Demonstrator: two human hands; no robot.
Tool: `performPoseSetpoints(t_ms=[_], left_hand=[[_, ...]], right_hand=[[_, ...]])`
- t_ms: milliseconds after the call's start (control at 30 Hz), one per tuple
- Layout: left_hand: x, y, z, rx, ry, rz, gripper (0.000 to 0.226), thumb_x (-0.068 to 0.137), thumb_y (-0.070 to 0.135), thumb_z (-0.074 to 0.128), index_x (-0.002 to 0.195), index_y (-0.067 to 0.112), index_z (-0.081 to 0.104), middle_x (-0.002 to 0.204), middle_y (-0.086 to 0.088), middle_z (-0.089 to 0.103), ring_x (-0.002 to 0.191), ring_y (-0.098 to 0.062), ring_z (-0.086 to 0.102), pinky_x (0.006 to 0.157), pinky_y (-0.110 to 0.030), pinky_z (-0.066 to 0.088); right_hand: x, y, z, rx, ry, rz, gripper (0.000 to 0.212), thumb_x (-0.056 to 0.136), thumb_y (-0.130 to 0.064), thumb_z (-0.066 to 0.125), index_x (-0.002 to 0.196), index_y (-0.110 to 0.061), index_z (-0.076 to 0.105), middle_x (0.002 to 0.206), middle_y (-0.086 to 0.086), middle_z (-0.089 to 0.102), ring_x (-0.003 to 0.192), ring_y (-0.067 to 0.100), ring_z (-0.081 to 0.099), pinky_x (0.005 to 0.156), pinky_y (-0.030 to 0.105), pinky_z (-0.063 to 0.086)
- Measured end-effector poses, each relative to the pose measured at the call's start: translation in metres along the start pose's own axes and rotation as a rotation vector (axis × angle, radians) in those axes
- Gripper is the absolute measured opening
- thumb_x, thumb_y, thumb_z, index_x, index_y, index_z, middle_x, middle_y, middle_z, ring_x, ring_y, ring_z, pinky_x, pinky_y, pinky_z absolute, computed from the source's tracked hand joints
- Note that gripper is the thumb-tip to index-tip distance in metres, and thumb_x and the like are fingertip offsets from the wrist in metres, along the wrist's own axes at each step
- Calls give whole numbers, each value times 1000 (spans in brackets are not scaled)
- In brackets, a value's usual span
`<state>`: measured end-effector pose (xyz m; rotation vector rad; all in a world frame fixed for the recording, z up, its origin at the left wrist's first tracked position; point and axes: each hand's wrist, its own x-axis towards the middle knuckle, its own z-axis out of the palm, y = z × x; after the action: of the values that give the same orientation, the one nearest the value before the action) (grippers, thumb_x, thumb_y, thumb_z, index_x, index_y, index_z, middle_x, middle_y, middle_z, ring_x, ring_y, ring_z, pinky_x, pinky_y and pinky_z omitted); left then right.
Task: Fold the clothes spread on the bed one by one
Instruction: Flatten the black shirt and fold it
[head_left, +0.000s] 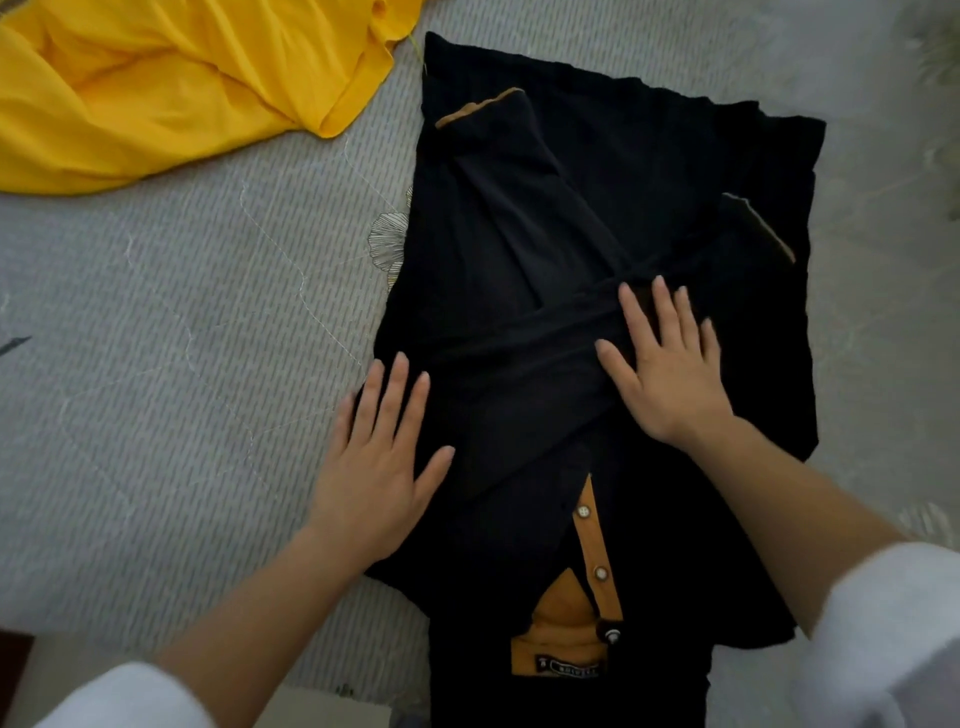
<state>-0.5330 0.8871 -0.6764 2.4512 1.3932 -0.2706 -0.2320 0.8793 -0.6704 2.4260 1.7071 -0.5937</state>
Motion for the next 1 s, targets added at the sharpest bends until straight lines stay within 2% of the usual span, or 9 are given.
performPoseSetpoints(t_ms=[100,233,367,533,700,800,867,933,1000], left_hand=[[0,2,4,18,-10,-12,74,95,58,12,153,14,2,160,-7,-8,148,-24,-8,118,-44,2],[-13,11,-5,-5,-4,-15,74,90,61,5,151,20,-10,157,-4,-23,144,-19,-24,116,-42,-14],[-62,23,-14,-51,3,284,70,93,52,29,153,20,11,161,-8,0,148,-23,-2,118,-43,2],[-116,14,-10,222,-100,630,81,76,33,55,150,14,28,156,-19,23,145,-33,17,114,-45,10],[-106,39,-1,300,-11,532,70,83,24,49,147,5,29,152,-28,24,141,-40,24,116,-51,22],[-89,42,6,338,-111,389,76,92,29,48,150,23,0,155,-22,-13,144,-41,-9,117,-50,0],[-82,35,5,248,-172,307,73,95,27,43,149,36,-6,155,-9,-23,144,-36,-18,115,-47,-10],[-79,35,-5,-24,-217,236,62,93,14,44,150,28,25,160,-7,6,147,-29,1,118,-40,0],[-82,39,-19,-261,-182,156,49,92,8,45,139,20,46,145,-11,45,137,-28,36,114,-37,23]], right_hand=[[-1,4,0,17,-28,6,68,94,-64,18,151,-36,-8,161,0,-15,146,19,-20,117,45,-10],[-43,11,-13,74,136,-98,66,96,-57,27,153,-29,7,162,-1,1,147,14,-9,117,39,-3],[-144,43,-6,50,165,-276,67,91,-44,40,151,-18,22,158,2,21,148,16,10,119,41,15],[-254,79,34,-162,1,-462,79,71,-18,50,148,-16,30,153,11,34,144,26,22,111,47,22],[-246,60,52,-257,-61,-407,90,58,-21,84,141,-20,48,150,13,37,140,33,30,109,50,20],[-225,55,50,-276,-51,-290,80,82,-18,68,148,-38,28,160,7,8,146,31,-5,116,52,-7],[-215,59,47,-144,-55,-192,67,93,-18,53,147,-44,23,162,0,3,148,26,-9,116,49,-10],[-209,63,37,63,-87,-138,55,91,-10,52,141,-32,43,156,2,30,146,23,19,118,41,13],[-207,65,23,192,-91,-98,41,86,-1,53,121,-19,62,129,8,60,122,27,53,102,37,40]])
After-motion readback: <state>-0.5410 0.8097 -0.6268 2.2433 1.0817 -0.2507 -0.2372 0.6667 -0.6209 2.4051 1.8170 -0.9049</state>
